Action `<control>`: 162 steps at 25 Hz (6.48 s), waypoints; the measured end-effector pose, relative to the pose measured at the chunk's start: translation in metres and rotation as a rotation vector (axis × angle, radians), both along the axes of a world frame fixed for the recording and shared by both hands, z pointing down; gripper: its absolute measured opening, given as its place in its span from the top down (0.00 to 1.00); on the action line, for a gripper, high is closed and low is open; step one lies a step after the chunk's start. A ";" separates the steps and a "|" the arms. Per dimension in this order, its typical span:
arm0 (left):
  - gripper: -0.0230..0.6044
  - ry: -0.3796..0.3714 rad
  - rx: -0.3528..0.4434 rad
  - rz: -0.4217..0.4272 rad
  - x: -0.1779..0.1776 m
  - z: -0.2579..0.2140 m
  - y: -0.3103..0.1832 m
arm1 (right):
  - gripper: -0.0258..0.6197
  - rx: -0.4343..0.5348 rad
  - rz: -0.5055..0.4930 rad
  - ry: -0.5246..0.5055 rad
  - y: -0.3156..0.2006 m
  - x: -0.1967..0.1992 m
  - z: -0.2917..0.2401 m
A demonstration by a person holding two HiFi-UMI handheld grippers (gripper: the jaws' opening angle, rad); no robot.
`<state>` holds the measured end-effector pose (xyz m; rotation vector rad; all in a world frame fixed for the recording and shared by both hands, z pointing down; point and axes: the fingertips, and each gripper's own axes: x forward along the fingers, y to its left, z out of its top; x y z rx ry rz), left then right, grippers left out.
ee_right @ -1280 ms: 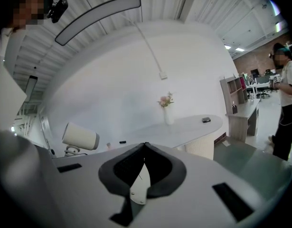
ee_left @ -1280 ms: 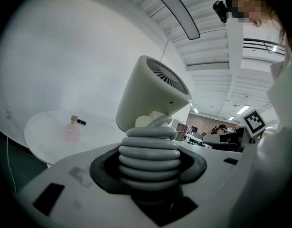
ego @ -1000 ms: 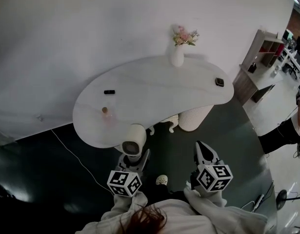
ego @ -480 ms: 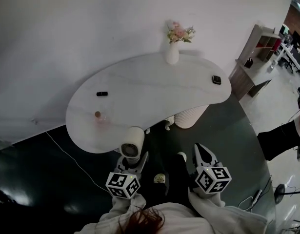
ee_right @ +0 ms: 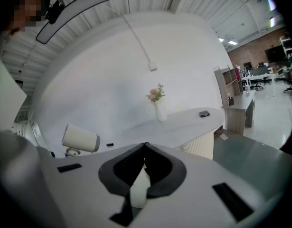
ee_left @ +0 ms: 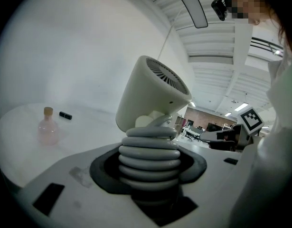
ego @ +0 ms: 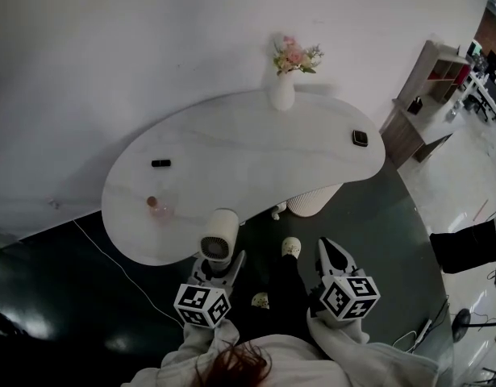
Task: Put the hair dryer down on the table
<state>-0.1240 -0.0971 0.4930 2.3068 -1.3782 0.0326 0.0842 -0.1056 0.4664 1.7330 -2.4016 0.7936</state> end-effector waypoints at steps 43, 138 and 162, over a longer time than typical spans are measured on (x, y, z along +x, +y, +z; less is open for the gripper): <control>0.62 -0.043 -0.072 -0.187 0.056 0.020 -0.317 | 0.89 -0.082 -0.217 0.031 -0.355 0.066 0.028; 0.42 -0.154 -0.379 -0.227 0.055 0.112 -0.436 | 0.88 -0.142 -0.244 0.097 -0.405 0.062 0.085; 0.42 -0.108 -0.133 -0.310 0.030 0.038 -0.354 | 0.88 -0.013 -0.281 0.072 -0.393 0.041 0.032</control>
